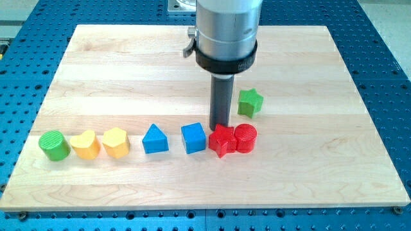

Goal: Push the red blocks to the bottom of the green star

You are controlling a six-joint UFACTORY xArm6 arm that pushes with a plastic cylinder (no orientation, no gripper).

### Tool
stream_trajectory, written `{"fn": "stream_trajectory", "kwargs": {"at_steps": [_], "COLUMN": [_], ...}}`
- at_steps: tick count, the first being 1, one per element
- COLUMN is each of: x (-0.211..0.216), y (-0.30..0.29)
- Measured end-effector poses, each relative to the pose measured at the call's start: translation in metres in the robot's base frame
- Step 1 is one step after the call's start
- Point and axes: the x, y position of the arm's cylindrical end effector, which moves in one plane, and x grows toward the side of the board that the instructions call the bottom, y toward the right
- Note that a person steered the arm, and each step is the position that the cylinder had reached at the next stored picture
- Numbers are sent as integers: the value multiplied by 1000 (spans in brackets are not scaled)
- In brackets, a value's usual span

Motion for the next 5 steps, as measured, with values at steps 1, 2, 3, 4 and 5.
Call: {"fn": "stream_trajectory", "kwargs": {"at_steps": [1, 2, 3, 4, 5], "x": [26, 22, -5, -3, 15], "y": [26, 41, 47, 95, 94]}}
